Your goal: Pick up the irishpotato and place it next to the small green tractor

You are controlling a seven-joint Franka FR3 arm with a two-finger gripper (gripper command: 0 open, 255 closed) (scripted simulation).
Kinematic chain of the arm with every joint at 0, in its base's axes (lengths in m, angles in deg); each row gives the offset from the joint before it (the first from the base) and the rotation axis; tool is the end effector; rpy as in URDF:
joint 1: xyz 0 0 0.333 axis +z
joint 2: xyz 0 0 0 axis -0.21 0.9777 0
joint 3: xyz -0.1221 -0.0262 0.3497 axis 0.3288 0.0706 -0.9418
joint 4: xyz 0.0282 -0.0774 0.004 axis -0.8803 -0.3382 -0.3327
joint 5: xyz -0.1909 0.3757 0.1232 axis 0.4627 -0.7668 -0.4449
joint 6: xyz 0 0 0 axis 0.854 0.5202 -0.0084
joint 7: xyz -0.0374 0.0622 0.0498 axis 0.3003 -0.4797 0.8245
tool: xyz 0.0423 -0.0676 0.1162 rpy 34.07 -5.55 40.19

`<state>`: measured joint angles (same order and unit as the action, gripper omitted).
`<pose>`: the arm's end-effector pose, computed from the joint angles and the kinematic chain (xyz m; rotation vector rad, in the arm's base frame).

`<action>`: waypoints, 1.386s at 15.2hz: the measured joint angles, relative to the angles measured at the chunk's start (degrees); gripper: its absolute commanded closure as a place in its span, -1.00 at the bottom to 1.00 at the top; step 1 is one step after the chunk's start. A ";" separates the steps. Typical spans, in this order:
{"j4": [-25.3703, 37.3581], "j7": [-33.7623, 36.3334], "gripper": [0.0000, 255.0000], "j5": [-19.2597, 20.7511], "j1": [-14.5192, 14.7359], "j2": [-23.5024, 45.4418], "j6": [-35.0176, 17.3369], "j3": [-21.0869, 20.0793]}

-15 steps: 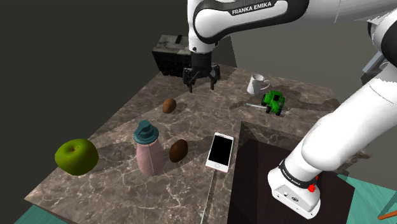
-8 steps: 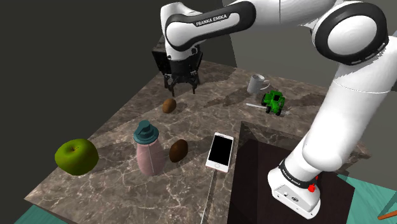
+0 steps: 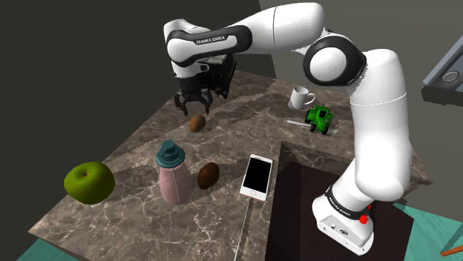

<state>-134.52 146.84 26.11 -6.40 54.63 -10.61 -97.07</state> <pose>0.7183 0.2253 0.3654 2.7285 -1.1863 -0.4142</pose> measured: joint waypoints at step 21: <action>-3.06 1.27 1.00 0.25 0.19 2.46 -4.89 0.51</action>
<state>-137.57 148.11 26.36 -6.21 57.09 -15.50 -96.56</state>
